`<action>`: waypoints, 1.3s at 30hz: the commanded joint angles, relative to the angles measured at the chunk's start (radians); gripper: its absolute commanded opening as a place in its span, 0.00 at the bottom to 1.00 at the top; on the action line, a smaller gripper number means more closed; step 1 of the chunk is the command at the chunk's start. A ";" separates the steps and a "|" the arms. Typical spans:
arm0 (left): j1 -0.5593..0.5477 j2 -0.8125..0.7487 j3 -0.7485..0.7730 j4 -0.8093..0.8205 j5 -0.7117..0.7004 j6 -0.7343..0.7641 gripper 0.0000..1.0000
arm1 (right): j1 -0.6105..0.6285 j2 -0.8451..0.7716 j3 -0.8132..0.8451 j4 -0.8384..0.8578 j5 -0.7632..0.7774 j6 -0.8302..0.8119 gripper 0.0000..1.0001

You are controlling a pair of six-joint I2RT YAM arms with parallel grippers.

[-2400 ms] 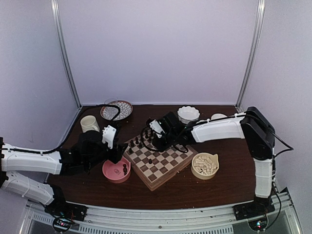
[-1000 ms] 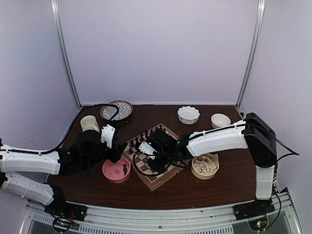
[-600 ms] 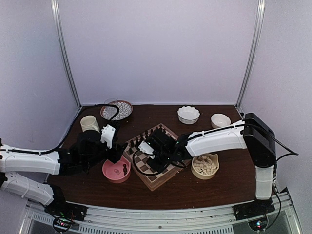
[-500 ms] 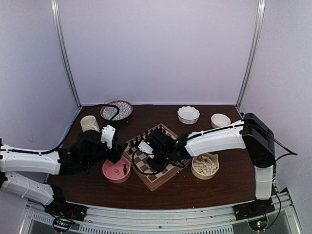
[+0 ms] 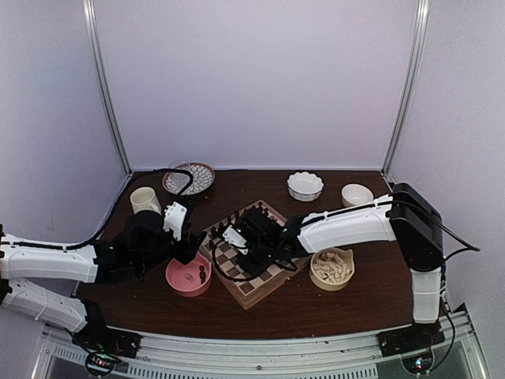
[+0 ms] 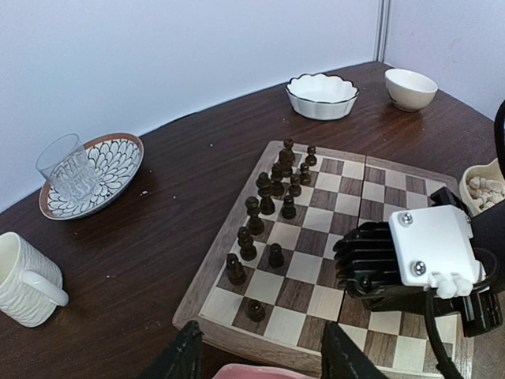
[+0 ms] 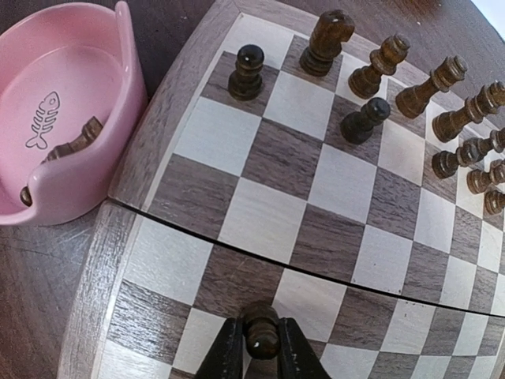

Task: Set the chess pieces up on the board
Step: Pick up the pawn from the chessboard, then place the pawn at d7.

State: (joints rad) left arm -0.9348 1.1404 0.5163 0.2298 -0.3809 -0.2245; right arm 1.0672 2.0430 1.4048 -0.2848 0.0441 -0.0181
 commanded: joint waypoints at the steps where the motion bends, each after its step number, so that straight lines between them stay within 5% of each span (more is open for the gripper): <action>1: 0.004 -0.019 0.018 0.013 -0.021 0.020 0.52 | -0.016 -0.026 0.008 0.037 0.024 0.047 0.16; 9: 0.004 -0.029 0.016 0.008 -0.042 0.028 0.52 | -0.091 0.028 0.094 0.028 -0.041 0.139 0.15; 39: 0.004 -0.067 0.001 0.010 -0.052 0.030 0.52 | -0.125 0.249 0.374 -0.023 0.035 0.076 0.15</action>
State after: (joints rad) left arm -0.9348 1.0786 0.5163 0.2092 -0.4255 -0.2028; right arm 0.9527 2.2742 1.7428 -0.2993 0.0631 0.0708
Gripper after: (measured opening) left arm 0.522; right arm 0.153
